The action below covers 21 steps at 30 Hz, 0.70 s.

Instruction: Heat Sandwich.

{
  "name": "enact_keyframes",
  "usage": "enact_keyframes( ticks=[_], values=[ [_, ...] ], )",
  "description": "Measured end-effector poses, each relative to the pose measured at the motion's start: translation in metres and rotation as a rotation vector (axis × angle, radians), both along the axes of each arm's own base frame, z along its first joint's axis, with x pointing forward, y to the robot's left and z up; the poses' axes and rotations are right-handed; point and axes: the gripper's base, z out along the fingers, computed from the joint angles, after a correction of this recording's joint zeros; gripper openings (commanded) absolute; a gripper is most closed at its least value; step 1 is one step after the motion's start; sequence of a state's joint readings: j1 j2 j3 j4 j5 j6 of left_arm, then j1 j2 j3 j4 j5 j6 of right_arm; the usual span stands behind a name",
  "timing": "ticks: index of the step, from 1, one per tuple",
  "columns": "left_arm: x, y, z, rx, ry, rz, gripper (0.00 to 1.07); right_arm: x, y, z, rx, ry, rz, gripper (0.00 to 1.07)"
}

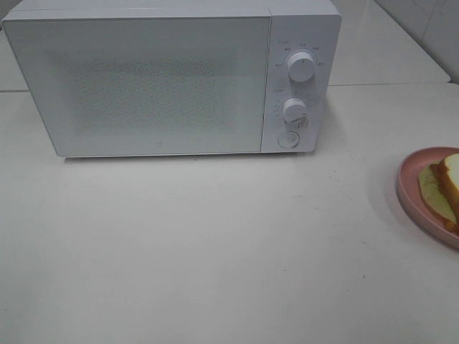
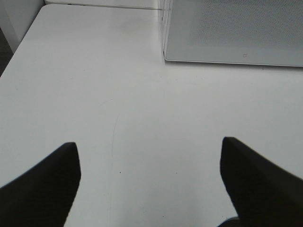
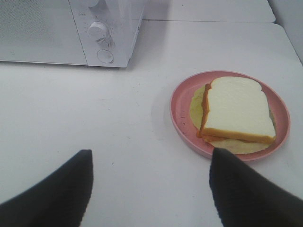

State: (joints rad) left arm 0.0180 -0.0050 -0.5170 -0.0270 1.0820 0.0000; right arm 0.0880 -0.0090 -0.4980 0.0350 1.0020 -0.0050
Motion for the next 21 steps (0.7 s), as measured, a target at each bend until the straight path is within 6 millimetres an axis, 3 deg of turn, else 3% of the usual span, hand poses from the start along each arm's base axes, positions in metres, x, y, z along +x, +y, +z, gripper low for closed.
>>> enact_keyframes(
  ticks=[21],
  values=[
    [0.0,0.0,0.0,0.0,0.0,0.0,0.76,0.0,0.0,0.0,0.0,0.0,0.0,0.69]
  ],
)
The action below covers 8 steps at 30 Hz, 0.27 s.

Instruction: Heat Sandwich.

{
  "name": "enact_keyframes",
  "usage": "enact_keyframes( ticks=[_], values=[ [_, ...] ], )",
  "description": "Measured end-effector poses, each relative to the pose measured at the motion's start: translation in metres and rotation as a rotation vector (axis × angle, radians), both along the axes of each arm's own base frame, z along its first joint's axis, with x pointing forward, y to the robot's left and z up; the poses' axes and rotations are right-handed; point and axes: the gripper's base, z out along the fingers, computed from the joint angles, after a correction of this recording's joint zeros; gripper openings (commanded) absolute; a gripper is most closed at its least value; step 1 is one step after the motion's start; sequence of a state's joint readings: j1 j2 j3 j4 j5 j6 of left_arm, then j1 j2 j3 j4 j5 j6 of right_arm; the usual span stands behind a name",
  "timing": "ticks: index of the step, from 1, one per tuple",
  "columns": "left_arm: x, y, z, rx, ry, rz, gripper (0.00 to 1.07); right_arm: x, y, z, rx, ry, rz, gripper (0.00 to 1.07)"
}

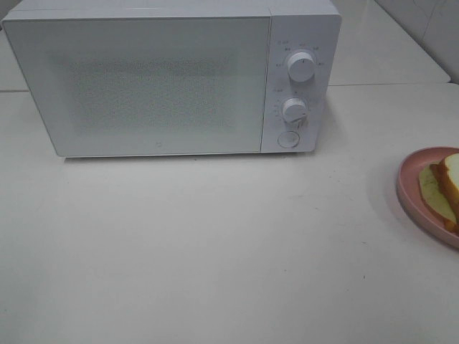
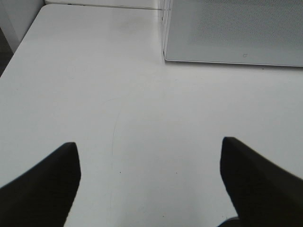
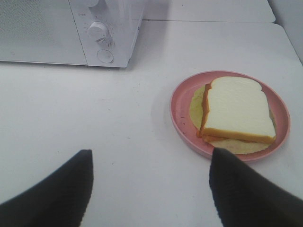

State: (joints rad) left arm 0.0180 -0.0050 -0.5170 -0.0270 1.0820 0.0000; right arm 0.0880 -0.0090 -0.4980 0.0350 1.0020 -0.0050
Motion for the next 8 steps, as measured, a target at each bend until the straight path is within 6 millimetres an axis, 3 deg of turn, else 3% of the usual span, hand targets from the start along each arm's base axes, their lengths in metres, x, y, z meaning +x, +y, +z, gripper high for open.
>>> enact_keyframes(
  ticks=[8],
  values=[
    [0.0,0.0,0.0,0.0,0.0,0.0,0.76,0.0,0.0,0.0,0.0,0.0,0.0,0.69]
  ],
)
